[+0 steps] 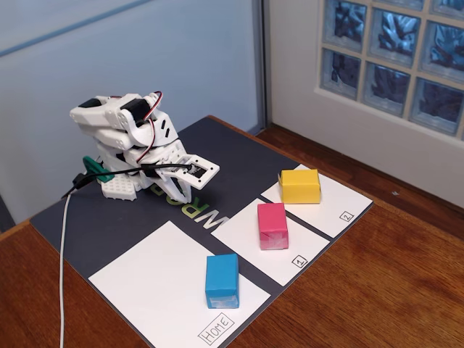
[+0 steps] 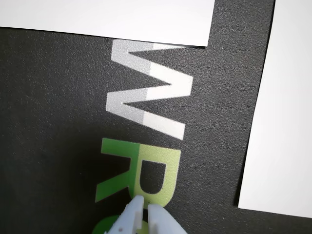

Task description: Move box yellow to home

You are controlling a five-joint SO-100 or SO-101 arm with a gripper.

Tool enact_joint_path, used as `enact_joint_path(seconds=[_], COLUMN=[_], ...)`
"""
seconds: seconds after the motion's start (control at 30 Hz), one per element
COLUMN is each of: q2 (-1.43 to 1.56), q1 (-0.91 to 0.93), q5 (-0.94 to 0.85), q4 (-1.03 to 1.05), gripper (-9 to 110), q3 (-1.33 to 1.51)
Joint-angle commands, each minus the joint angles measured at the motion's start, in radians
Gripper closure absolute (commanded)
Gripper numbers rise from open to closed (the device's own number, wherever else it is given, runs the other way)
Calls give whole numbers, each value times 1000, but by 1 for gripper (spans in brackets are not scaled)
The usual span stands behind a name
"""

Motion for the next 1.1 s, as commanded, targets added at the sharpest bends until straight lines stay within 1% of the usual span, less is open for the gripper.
enact_joint_path(seconds=[0.0, 0.43, 0.53, 0.6, 0.77, 0.87, 0.97, 1.07], q2=[52, 52, 52, 52, 52, 51, -34, -272], q1=[-5, -5, -43, -15, -15, -57, -58, -41], q5=[-6, -17, -15, -5, -8, 43, 81, 44], q4=[60, 60, 60, 60, 55, 8, -20, -91], gripper=[102, 102, 102, 102, 102, 102, 102, 102], q3=[-3, -3, -3, -3, -21, -57, -123, -262])
